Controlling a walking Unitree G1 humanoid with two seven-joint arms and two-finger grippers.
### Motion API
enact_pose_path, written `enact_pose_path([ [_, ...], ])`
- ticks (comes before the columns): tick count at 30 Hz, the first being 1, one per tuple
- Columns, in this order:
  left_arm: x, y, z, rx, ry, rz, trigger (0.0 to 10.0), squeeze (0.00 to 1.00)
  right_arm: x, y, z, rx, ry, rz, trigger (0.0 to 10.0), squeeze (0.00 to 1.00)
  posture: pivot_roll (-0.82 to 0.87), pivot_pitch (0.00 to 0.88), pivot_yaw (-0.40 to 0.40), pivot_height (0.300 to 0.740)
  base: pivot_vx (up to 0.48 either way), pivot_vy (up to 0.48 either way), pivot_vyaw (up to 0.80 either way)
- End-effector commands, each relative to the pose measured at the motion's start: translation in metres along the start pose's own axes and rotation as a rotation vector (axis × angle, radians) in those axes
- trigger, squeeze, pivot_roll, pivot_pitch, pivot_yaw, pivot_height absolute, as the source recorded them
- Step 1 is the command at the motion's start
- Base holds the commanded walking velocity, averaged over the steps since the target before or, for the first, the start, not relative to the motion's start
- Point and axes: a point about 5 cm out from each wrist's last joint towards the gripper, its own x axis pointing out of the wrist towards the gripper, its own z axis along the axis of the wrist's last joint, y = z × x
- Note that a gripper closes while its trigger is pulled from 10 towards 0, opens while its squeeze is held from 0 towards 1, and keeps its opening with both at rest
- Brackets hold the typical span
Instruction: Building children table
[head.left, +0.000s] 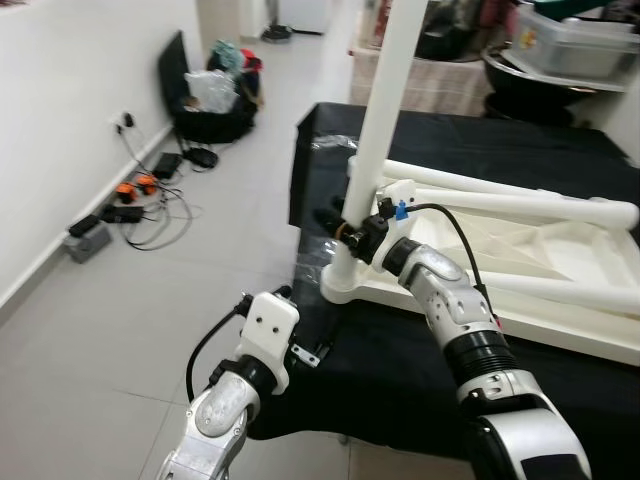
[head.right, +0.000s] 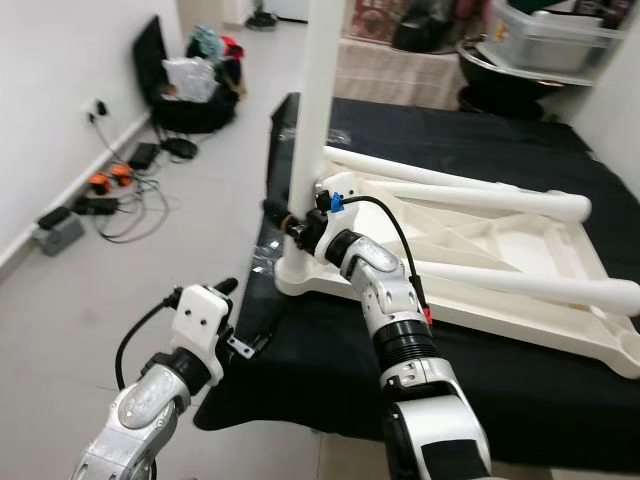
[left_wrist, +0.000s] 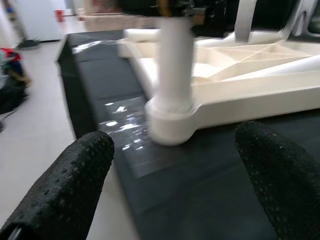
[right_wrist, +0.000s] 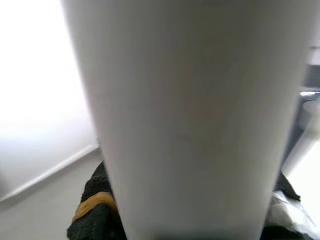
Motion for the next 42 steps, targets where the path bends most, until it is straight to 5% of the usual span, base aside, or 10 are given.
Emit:
enact_pose_path([
  [1, -0.001, -0.002, -0.002, -0.005, 0.011, -0.002, 10.0, 0.00, -0.012, -0.034, 0.001, -0.029, 0.002, -0.265, 0.0, 0.00, 0.05, 0.004, -0.089, 0.740, 0.000, 0.000, 0.00],
  [2, -0.001, -0.002, -0.002, -0.004, 0.010, -0.002, 10.0, 0.00, -0.018, -0.043, 0.001, -0.058, 0.008, -0.434, 0.0, 0.00, 0.05, 0.004, -0.089, 0.740, 0.000, 0.000, 0.00],
  [8, 0.000, -0.002, -0.002, -0.003, 0.011, -0.003, 10.0, 0.00, -0.027, -0.040, 0.002, -0.026, 0.007, -0.588, 0.0, 0.00, 0.05, 0.003, -0.092, 0.740, 0.000, 0.000, 0.00],
  [9, 0.000, -0.002, -0.002, -0.003, 0.011, -0.003, 10.0, 0.00, -0.027, -0.032, 0.003, 0.004, 0.001, -0.592, 4.2, 0.00, 0.05, 0.002, -0.095, 0.740, 0.000, 0.000, 0.00],
  [12, 0.000, -0.002, -0.002, -0.003, 0.011, -0.003, 10.0, 0.00, -0.025, -0.027, 0.003, 0.021, -0.008, -0.591, 4.2, 0.00, 0.05, 0.002, -0.095, 0.740, 0.000, 0.000, 0.00],
  [13, 0.000, -0.003, -0.002, -0.004, 0.010, -0.003, 10.0, 0.00, -0.021, -0.020, 0.004, 0.030, -0.012, -0.556, 10.0, 1.00, 0.05, 0.002, -0.093, 0.740, 0.000, 0.000, 0.00],
  [20, 0.000, -0.003, -0.002, -0.005, 0.010, -0.002, 10.0, 0.00, -0.008, -0.008, 0.004, 0.020, -0.065, -0.406, 10.0, 0.96, 0.05, 0.002, -0.094, 0.740, 0.000, 0.000, 0.00],
  [21, 0.000, -0.003, -0.002, -0.006, 0.010, -0.002, 10.0, 0.00, -0.006, -0.005, 0.003, 0.040, -0.073, -0.320, 10.0, 0.00, 0.05, 0.000, -0.093, 0.740, 0.000, 0.000, 0.00],
  [34, 0.000, -0.004, -0.003, -0.008, 0.008, -0.003, 10.0, 0.00, -0.016, 0.000, 0.007, 0.229, -0.033, 0.322, 10.0, 0.00, 0.06, 0.000, -0.101, 0.740, 0.000, 0.000, 0.00],
  [42, -0.001, -0.004, -0.003, -0.007, 0.010, -0.004, 10.0, 0.00, -0.034, 0.010, 0.001, 0.197, 0.100, 0.772, 10.0, 0.00, 0.06, 0.000, -0.101, 0.740, 0.000, 0.000, 0.00],
])
